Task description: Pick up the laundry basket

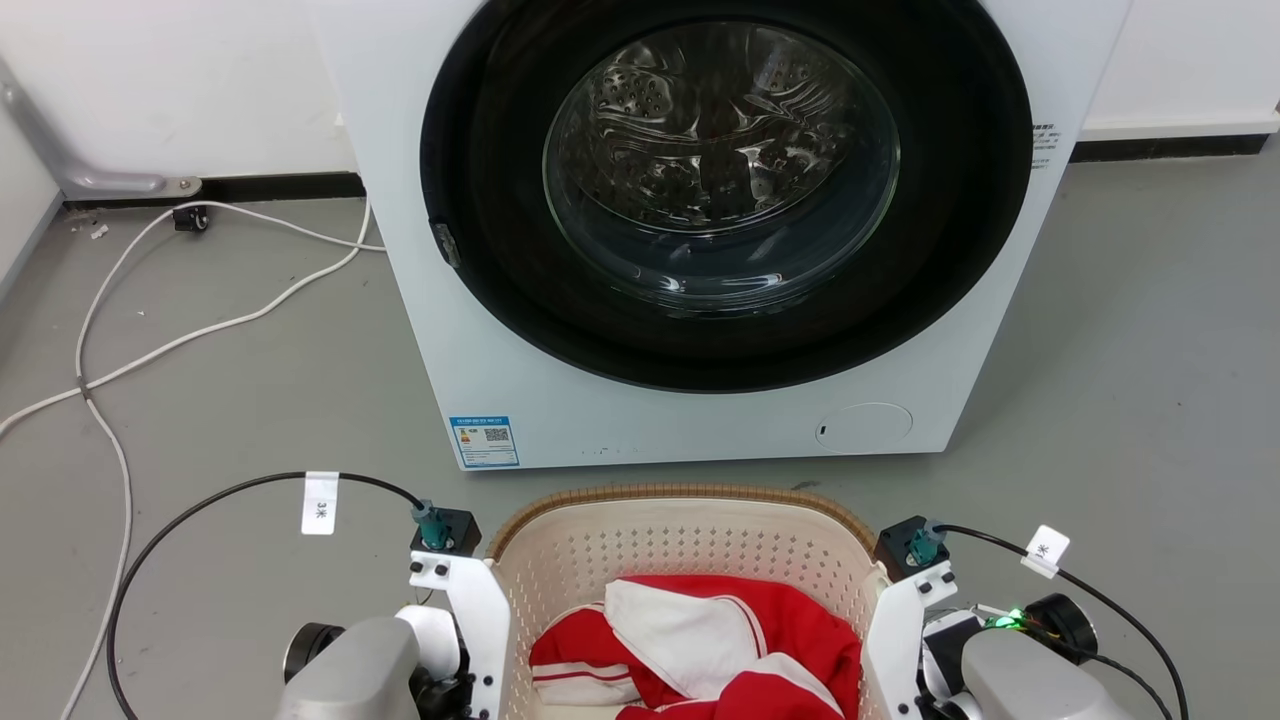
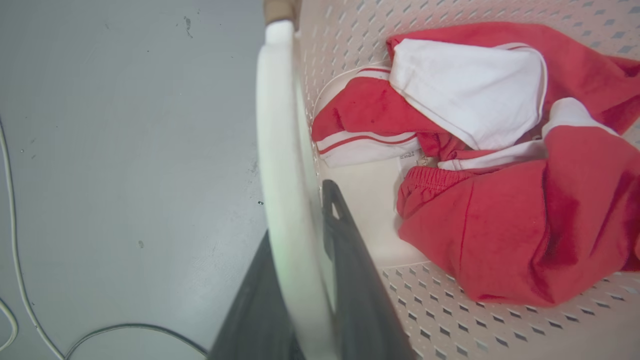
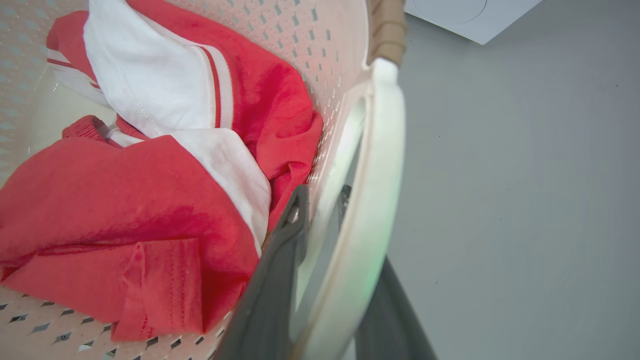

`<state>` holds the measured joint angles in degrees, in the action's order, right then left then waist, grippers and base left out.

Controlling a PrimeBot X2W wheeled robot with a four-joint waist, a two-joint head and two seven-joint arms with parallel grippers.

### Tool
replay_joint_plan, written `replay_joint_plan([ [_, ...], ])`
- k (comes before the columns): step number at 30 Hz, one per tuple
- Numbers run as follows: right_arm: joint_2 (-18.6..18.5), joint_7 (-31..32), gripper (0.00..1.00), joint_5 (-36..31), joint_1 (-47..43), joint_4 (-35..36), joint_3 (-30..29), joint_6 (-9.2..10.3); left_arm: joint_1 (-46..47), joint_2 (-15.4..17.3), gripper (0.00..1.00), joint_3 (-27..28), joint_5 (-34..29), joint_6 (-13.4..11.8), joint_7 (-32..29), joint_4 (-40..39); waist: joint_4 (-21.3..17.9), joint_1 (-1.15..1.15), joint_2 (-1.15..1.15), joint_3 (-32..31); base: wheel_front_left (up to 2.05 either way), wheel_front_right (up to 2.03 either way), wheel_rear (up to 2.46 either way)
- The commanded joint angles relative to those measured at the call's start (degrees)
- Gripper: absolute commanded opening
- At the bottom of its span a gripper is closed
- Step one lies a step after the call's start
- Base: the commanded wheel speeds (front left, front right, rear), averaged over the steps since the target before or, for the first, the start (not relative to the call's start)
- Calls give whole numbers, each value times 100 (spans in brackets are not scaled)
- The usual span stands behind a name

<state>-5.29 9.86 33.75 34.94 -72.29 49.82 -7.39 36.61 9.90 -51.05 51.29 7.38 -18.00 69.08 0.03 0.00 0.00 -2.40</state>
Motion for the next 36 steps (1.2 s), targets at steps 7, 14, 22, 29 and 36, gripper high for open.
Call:
replay_joint_plan([
  [7,-103,-64,0,123,-13,-66,174,-17,53,119,0,-129,108,9,67,16,9,0,0,10,0,0,0],
  [14,-89,-127,0,248,31,-86,292,-17,83,125,0,-246,222,9,57,20,23,0,0,15,0,0,0],
  [22,-85,-160,0,396,69,-108,405,-17,84,142,0,-367,352,9,58,43,20,0,0,22,0,0,0],
  [29,-78,-173,0,511,72,-124,504,-17,107,149,0,-471,444,9,87,57,20,0,0,27,0,0,0],
  [36,-72,-207,0,605,104,-132,595,-17,123,149,0,-561,523,9,137,72,16,0,0,43,0,0,0],
])
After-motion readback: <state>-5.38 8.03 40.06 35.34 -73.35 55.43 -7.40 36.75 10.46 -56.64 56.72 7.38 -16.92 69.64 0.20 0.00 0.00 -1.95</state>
